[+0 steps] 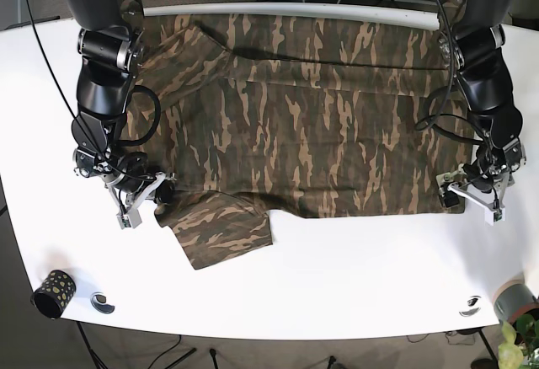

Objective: Fold the T-shirt properly
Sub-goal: 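Grasp the hem corners and fold the hem over toward the collar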

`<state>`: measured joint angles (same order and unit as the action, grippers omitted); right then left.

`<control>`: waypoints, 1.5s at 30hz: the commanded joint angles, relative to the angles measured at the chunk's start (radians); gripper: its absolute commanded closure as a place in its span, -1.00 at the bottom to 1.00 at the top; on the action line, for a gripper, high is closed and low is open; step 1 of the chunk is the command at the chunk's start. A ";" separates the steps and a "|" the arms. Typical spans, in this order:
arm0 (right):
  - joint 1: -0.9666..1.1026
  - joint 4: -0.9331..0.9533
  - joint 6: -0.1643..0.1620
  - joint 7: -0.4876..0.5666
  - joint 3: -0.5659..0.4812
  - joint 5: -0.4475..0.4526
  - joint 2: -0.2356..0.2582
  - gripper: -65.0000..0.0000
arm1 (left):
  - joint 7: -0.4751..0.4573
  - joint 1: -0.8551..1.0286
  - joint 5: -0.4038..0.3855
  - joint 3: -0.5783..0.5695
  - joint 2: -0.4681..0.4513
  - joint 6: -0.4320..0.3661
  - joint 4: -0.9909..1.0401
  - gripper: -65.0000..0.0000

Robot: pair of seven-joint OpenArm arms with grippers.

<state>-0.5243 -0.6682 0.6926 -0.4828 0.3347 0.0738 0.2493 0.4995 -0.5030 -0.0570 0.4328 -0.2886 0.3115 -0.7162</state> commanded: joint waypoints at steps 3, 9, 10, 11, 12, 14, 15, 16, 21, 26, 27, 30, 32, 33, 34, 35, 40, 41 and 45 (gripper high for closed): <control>-0.026 -0.014 0.006 0.002 0.002 0.004 0.014 0.97 | 0.003 -0.035 -0.007 -0.025 -0.011 0.019 0.054 -0.85; -0.024 -0.014 0.006 0.002 0.002 0.004 0.014 0.97 | -0.052 -0.056 -0.007 -0.042 -0.011 0.105 0.131 -0.37; -0.024 -0.014 0.006 0.002 0.002 0.004 0.014 0.97 | -0.060 -0.064 -0.007 -0.042 -0.011 0.105 0.140 -0.31; -0.024 -0.014 0.006 0.002 0.002 0.004 0.012 0.97 | -0.069 -0.072 -0.007 -0.042 -0.011 0.105 0.152 -0.24; -0.024 -0.014 0.006 0.002 0.002 0.004 0.012 0.98 | -0.074 -0.078 -0.005 -0.042 -0.011 0.105 0.160 -0.15; -0.024 -0.014 0.006 0.000 0.002 0.004 0.012 0.98 | -0.077 -0.078 -0.004 -0.042 -0.011 0.105 0.160 0.06; -0.024 -0.014 0.006 0.000 0.002 0.004 0.012 0.98 | -0.077 -0.076 -0.004 -0.042 -0.011 0.105 0.155 0.17; -0.024 -0.015 0.006 0.000 0.002 0.004 0.012 0.98 | -0.077 -0.076 -0.004 -0.042 -0.010 0.105 0.155 0.31; -0.024 -0.034 0.006 0.000 0.002 0.004 0.012 0.98 | -0.077 -0.075 -0.004 -0.042 -0.011 0.105 0.155 0.98; -0.010 -0.120 0.006 -0.026 0.002 -0.002 0.005 0.98 | -0.075 -0.075 -0.008 -0.024 -0.008 0.110 0.111 1.00; -0.007 -0.134 0.006 -0.040 0.002 0.001 0.005 0.98 | -0.071 -0.073 -0.008 -0.016 -0.008 0.110 0.082 1.00; -0.004 -0.196 0.006 -0.075 0.002 0.004 0.005 0.98 | -0.068 -0.027 -0.008 -0.004 -0.004 0.110 -0.007 1.00; -0.001 -0.244 0.006 -0.096 0.002 0.004 0.005 0.98 | -0.068 -0.006 -0.008 -0.004 0.010 0.110 -0.072 1.00; 0.000 -0.262 0.006 -0.107 0.002 0.004 0.005 0.98 | -0.068 0.000 -0.008 -0.004 0.022 0.110 -0.102 1.00; 0.000 -0.276 0.006 -0.118 0.002 0.001 0.005 0.98 | -0.068 0.008 -0.008 -0.004 0.027 0.110 -0.124 1.00; 0.000 -0.295 0.006 -0.132 0.002 -0.002 0.005 0.98 | -0.063 0.022 -0.008 -0.004 0.029 0.110 -0.148 1.00; 0.036 -0.408 0.006 -0.196 0.005 0.004 0.012 0.98 | 0.024 0.080 -0.010 -0.001 0.032 0.110 -0.302 1.00; 0.043 -0.440 0.006 -0.207 0.007 0.004 0.014 0.98 | 0.035 0.091 -0.010 -0.001 0.033 0.110 -0.329 1.00; 0.108 -0.586 0.006 -0.270 0.007 0.005 0.014 0.98 | 0.089 0.140 -0.010 -0.001 0.033 0.110 -0.460 1.00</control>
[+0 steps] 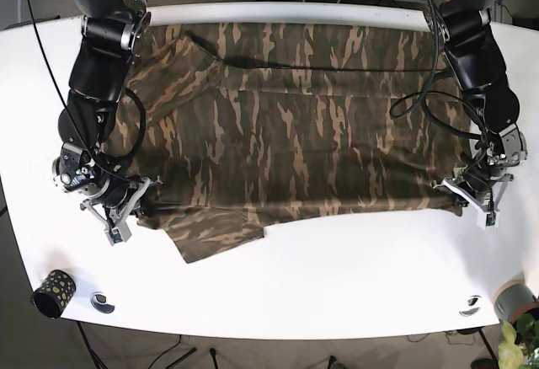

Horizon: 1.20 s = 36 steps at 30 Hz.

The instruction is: Fold the T-shirt properly

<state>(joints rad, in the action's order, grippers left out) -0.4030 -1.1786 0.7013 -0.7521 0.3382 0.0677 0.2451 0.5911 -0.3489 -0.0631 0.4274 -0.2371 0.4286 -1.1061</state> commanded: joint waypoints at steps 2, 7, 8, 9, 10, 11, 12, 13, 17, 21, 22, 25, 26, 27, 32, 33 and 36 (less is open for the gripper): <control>0.014 -0.129 -0.003 -0.024 0.003 0.011 0.018 0.98 | 0.020 0.009 -0.004 0.004 -0.018 -0.007 -0.124 1.00; 0.114 -0.271 -0.003 -0.048 0.005 0.011 0.010 0.98 | 0.082 0.093 -0.004 0.006 -0.015 -0.007 -0.288 1.00; 0.132 -0.295 -0.003 -0.050 0.005 0.011 0.009 0.98 | 0.088 0.110 -0.004 0.006 -0.008 -0.007 -0.314 1.00; 0.151 -0.318 -0.003 -0.050 0.005 0.011 0.009 0.98 | 0.091 0.124 -0.004 0.008 0.005 -0.007 -0.340 1.00; 0.174 -0.341 -0.003 -0.050 0.005 0.011 0.009 0.98 | 0.097 0.138 -0.004 0.008 0.012 -0.007 -0.369 1.00; 0.194 -0.363 -0.003 -0.050 0.005 0.011 0.009 0.98 | 0.103 0.153 -0.004 0.009 0.015 -0.007 -0.398 1.00; 0.214 -0.384 -0.003 -0.050 0.005 0.011 0.009 0.98 | 0.111 0.173 -0.004 0.014 0.020 -0.007 -0.426 1.00; 0.238 -0.410 -0.003 -0.050 0.006 0.011 0.009 0.98 | 0.122 0.201 -0.004 0.026 0.022 -0.007 -0.460 1.00; 0.310 -0.490 -0.003 -0.051 0.032 0.013 0.004 0.98 | 0.149 0.268 -0.004 0.052 0.040 -0.006 -0.535 1.00; 0.364 -0.561 -0.003 -0.096 0.094 0.013 -0.030 0.98 | 0.151 0.331 -0.004 0.098 0.058 0.039 -0.575 1.00; 0.372 -0.578 -0.003 -0.113 0.108 0.013 -0.037 0.98 | 0.151 0.343 -0.004 0.107 0.058 0.063 -0.578 1.00; 0.404 -0.617 -0.003 -0.143 0.121 0.013 -0.042 0.98 | 0.151 0.368 -0.001 0.130 0.060 0.115 -0.581 1.00; 0.416 -0.627 -0.003 -0.151 0.121 0.013 -0.043 0.98 | 0.151 0.379 -0.001 0.133 0.060 0.123 -0.582 1.00; 0.431 -0.639 -0.003 -0.155 0.123 0.013 -0.051 0.98 | 0.151 0.396 -0.001 0.136 0.060 0.132 -0.587 1.00; 0.510 -0.688 -0.003 -0.163 0.158 0.011 -0.097 0.96 | 0.151 0.451 -0.001 0.136 0.054 0.140 -0.593 1.00; 0.522 -0.693 -0.003 -0.169 0.166 0.011 -0.106 0.96 | 0.151 0.463 -0.001 0.136 0.052 0.140 -0.593 1.00; 0.545 -0.696 -0.003 -0.191 0.178 0.010 -0.119 0.96 | 0.151 0.485 0.003 0.136 0.051 0.140 -0.586 1.00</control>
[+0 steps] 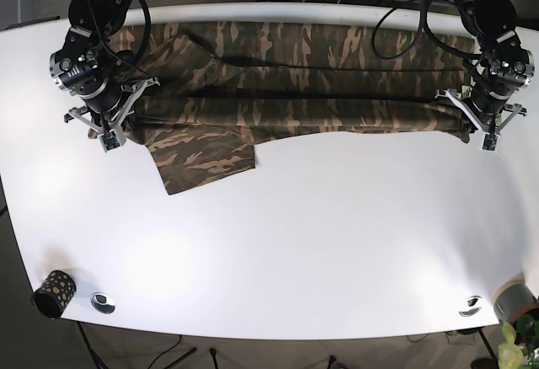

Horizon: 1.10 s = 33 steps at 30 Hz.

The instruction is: Fold the T-shirt properly

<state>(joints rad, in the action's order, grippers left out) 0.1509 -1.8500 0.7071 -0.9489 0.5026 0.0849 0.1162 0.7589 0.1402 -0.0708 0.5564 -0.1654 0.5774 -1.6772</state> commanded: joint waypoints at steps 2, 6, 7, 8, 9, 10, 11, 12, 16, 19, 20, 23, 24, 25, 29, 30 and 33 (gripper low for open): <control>0.005 -0.021 -0.009 -0.006 0.035 -0.006 0.007 0.95 | -0.017 0.006 0.013 0.007 -0.024 -0.009 -0.011 0.98; 0.020 -0.017 -0.009 -0.023 0.084 -0.006 0.006 0.49 | -0.017 0.040 0.013 0.000 -0.053 -0.009 -0.010 0.50; 0.022 -0.017 -0.009 -0.026 0.092 -0.006 0.004 0.32 | -0.017 0.043 0.013 0.000 -0.053 -0.009 -0.005 0.33; 0.022 -0.018 -0.009 -0.031 0.101 -0.004 0.004 0.10 | -0.017 0.046 0.013 0.000 -0.056 -0.009 0.001 0.13; 0.022 -0.023 -0.009 -0.038 0.117 -0.004 0.004 -0.19 | -0.017 0.049 0.013 0.000 -0.056 -0.009 0.009 -0.14; 0.022 -0.024 -0.009 -0.046 0.126 -0.004 0.004 -0.38 | -0.017 0.049 0.013 0.000 -0.056 -0.009 0.010 -0.34; 0.022 -0.027 -0.009 -0.054 0.132 0.000 0.004 -0.50 | -0.017 0.049 0.013 0.000 -0.056 -0.009 0.012 -0.46; 0.022 -0.035 -0.009 -0.066 0.146 0.025 0.004 -0.68 | -0.017 0.049 0.013 0.003 -0.056 -0.009 0.012 -0.64; 0.022 -0.055 -0.009 -0.088 0.190 0.164 0.013 -0.79 | -0.017 0.046 0.004 0.004 -0.056 -0.007 0.002 -0.62; 0.011 -0.052 -0.009 -0.114 0.186 0.252 0.046 -0.79 | -0.017 0.043 0.004 0.000 -0.050 -0.007 -0.056 -0.60; 0.000 -0.049 -0.009 -0.120 0.178 0.264 0.050 -0.79 | -0.017 0.043 0.004 0.000 -0.049 -0.007 -0.070 -0.60; -0.055 -0.024 -0.009 -0.158 0.149 0.266 0.060 -0.79 | -0.017 0.042 0.004 -0.029 -0.020 -0.007 -0.103 -0.60; -0.072 -0.018 -0.009 -0.166 0.147 0.266 0.061 -0.79 | -0.017 0.042 0.004 -0.042 -0.015 -0.007 -0.103 -0.60; -0.089 -0.004 -0.009 -0.173 0.144 0.266 0.061 -0.79 | -0.017 0.043 0.004 -0.058 -0.012 -0.007 -0.105 -0.60; -0.165 0.072 -0.009 -0.203 0.103 0.266 0.061 -0.79 | -0.017 0.049 0.004 -0.101 -0.006 -0.007 -0.105 -0.59; -0.178 0.091 -0.009 -0.203 0.094 0.266 0.061 -0.79 | -0.017 0.049 0.004 -0.109 -0.006 -0.007 -0.102 -0.59; -0.245 0.172 -0.009 -0.203 0.052 0.264 0.061 -0.79 | -0.017 0.075 0.007 -0.166 -0.004 -0.007 -0.090 -0.59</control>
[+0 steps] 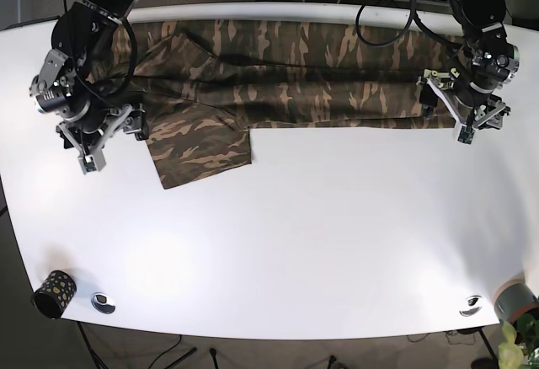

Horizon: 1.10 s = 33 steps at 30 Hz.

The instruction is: Fold the T-shirt properly

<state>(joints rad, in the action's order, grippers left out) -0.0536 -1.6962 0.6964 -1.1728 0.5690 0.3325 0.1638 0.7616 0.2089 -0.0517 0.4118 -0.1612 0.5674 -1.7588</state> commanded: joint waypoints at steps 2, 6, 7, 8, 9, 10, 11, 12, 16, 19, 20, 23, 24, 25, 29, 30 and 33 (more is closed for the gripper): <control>-0.071 0.071 0.002 0.024 -0.033 0.017 0.013 -0.79 | -0.020 0.024 -0.012 -0.034 -0.008 0.003 -0.005 -0.59; -0.159 0.222 0.002 0.043 -0.048 0.017 0.013 -0.79 | -0.020 0.031 -0.012 -0.035 -0.013 0.003 0.040 -0.59; -0.176 0.256 0.002 0.058 -0.056 0.017 0.015 -0.79 | -0.020 0.031 -0.012 -0.035 -0.016 0.003 0.053 -0.59; -0.191 0.295 0.002 0.080 -0.068 0.017 0.020 -0.79 | -0.020 0.031 -0.012 -0.035 -0.016 0.003 0.067 -0.59; -0.202 0.325 0.002 0.096 -0.082 0.017 0.035 -0.79 | -0.020 0.031 -0.012 -0.035 -0.018 0.003 0.076 -0.59; -0.211 0.356 0.002 0.115 -0.096 0.017 0.047 -0.79 | -0.021 0.031 -0.012 -0.035 -0.018 0.003 0.084 -0.59; -0.219 0.384 0.002 0.129 -0.109 0.017 0.055 -0.79 | -0.021 0.031 -0.012 -0.034 -0.018 0.003 0.087 -0.59; -0.236 0.427 0.002 0.150 -0.128 0.017 0.059 -0.79 | -0.023 0.031 -0.012 -0.034 -0.018 0.003 0.090 -0.59; -0.260 0.516 0.002 0.195 -0.148 0.017 0.066 -0.79 | -0.023 0.034 -0.014 -0.034 -0.018 0.003 0.083 -0.59; -0.260 0.560 0.002 0.225 -0.149 0.017 0.066 -0.79 | -0.023 0.034 -0.014 -0.032 -0.018 0.003 0.084 -0.59; -0.260 0.575 0.002 0.236 -0.149 0.017 0.066 -0.79 | -0.023 0.034 -0.014 -0.032 -0.018 0.003 0.083 -0.59; -0.260 0.595 0.002 0.241 -0.149 0.017 0.061 -0.79 | -0.023 0.033 -0.014 -0.017 -0.013 0.003 0.076 -0.59; -0.257 0.595 0.002 0.239 -0.149 0.017 0.056 -0.76 | -0.023 0.031 -0.014 -0.014 -0.011 0.003 0.076 -0.59; -0.257 0.595 0.002 0.239 -0.151 0.018 0.055 -0.73 | -0.023 0.031 -0.014 -0.012 -0.011 0.003 0.076 -0.59; -0.240 0.595 0.002 0.239 -0.209 0.027 0.052 -0.50 | -0.023 0.031 -0.014 -0.011 -0.011 0.003 0.078 -0.59; -0.240 0.594 0.002 0.239 -0.228 0.029 0.052 -0.44 | -0.023 0.030 -0.014 -0.009 -0.011 0.003 0.079 -0.59; -0.239 0.594 0.002 0.239 -0.243 0.024 0.036 -0.38 | -0.023 0.030 -0.014 -0.009 -0.016 0.003 0.081 -0.59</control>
<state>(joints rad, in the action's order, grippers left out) -0.2844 -1.0985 0.6971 -0.8974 0.3305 0.3717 0.2070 0.7326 0.2432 -0.0826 0.3958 -0.1619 0.5766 -1.6657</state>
